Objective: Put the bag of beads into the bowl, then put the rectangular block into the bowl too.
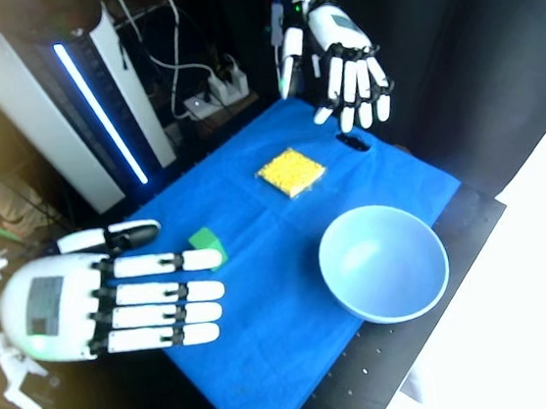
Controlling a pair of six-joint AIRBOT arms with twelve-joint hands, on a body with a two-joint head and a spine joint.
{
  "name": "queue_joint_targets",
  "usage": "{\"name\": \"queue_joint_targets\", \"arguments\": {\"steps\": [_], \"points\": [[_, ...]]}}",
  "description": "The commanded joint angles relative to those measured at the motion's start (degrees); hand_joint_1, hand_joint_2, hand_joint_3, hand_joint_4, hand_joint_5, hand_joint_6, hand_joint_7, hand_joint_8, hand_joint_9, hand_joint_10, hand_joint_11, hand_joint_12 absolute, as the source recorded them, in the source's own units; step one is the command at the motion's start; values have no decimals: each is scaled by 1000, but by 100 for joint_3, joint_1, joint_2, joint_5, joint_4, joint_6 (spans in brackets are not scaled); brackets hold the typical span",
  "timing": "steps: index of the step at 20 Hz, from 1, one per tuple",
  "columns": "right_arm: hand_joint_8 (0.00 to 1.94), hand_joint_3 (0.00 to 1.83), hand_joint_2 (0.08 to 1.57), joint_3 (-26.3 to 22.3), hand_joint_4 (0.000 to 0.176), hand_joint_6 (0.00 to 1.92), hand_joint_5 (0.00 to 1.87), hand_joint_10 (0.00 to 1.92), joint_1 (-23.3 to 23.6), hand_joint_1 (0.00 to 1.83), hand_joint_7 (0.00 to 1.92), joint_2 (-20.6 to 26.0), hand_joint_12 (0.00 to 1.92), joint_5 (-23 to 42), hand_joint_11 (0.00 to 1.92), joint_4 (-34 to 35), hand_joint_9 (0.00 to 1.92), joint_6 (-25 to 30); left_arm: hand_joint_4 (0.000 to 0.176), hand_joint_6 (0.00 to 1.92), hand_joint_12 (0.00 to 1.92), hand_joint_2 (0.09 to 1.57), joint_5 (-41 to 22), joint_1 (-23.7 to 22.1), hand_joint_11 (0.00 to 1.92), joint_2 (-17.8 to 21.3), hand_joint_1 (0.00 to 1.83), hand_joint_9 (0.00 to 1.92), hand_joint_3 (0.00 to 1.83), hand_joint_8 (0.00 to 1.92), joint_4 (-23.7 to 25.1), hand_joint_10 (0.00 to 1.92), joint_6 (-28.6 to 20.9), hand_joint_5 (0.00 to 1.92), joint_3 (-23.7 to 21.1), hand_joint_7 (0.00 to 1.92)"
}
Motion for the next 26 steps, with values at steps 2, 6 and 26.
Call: {"name": "queue_joint_targets", "arguments": {"steps": [2, 6, 26], "points": [[1, 7, 1217, 20, 99, 0, 301, 0, 95, 408, 193, -13, 210, 684, 28, 166, 114, 23, 114, 1, 44, 960, -381, -162, 40, -24, 553, 2, 14, 3, 163, 1, -78, 18, 51, 43], [1, 2, 1231, 36, 150, 0, 260, 0, 95, 390, 182, -12, 34, 684, 0, 159, 67, 23, 134, 0, 8, 893, 424, -650, 6, -74, 674, 0, 0, 0, 842, 0, -167, 0, 162, 0], [5, 0, 1228, 86, 77, 8, 337, 3, 94, 652, 192, -10, 0, 586, 0, -31, 50, 23, 46, 10, 1199, 910, 4134, -2502, 0, -1237, 915, 717, 4, 23, 3822, 74, -318, 492, 1074, 733]]}}
